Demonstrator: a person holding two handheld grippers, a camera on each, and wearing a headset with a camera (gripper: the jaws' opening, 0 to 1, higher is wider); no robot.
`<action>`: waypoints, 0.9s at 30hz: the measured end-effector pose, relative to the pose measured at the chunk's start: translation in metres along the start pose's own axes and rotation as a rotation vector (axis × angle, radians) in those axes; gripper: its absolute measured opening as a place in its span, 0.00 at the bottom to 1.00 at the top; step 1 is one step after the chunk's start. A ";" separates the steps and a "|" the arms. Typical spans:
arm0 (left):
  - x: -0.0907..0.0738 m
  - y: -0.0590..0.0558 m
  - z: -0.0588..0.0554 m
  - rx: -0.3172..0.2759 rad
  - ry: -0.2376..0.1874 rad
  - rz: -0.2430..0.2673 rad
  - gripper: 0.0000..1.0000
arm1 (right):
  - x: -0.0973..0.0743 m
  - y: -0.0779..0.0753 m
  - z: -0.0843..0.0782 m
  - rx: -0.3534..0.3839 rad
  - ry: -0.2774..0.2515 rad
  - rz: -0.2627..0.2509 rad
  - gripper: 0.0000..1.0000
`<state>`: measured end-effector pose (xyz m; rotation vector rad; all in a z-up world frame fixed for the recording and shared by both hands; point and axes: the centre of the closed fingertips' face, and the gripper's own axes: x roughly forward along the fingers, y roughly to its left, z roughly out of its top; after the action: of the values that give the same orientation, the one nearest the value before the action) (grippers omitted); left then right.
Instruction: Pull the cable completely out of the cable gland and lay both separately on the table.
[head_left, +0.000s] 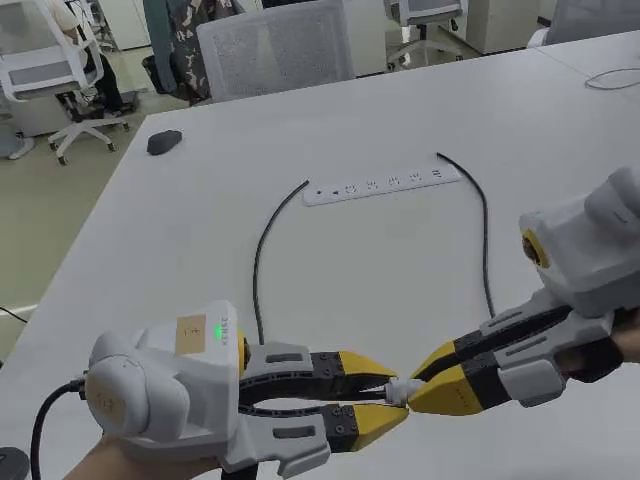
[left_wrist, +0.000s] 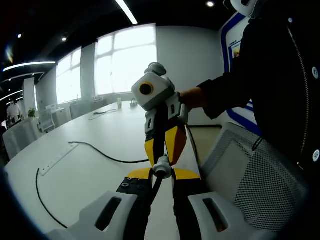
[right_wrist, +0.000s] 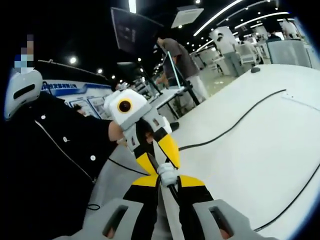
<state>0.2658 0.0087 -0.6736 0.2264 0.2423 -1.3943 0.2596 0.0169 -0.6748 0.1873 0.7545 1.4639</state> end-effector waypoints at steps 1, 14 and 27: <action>0.000 0.000 0.000 -0.001 0.001 0.001 0.15 | 0.000 0.000 -0.001 -0.013 0.004 -0.002 0.08; 0.003 0.008 -0.006 -0.110 0.018 0.009 0.15 | 0.002 -0.005 0.000 -0.356 0.051 -0.138 0.07; 0.003 0.011 -0.023 -0.248 0.063 0.020 0.15 | 0.014 -0.017 -0.012 -0.814 0.186 -0.320 0.07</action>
<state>0.2763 0.0144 -0.6962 0.0666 0.4604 -1.3242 0.2660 0.0239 -0.6984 -0.6685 0.2662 1.3786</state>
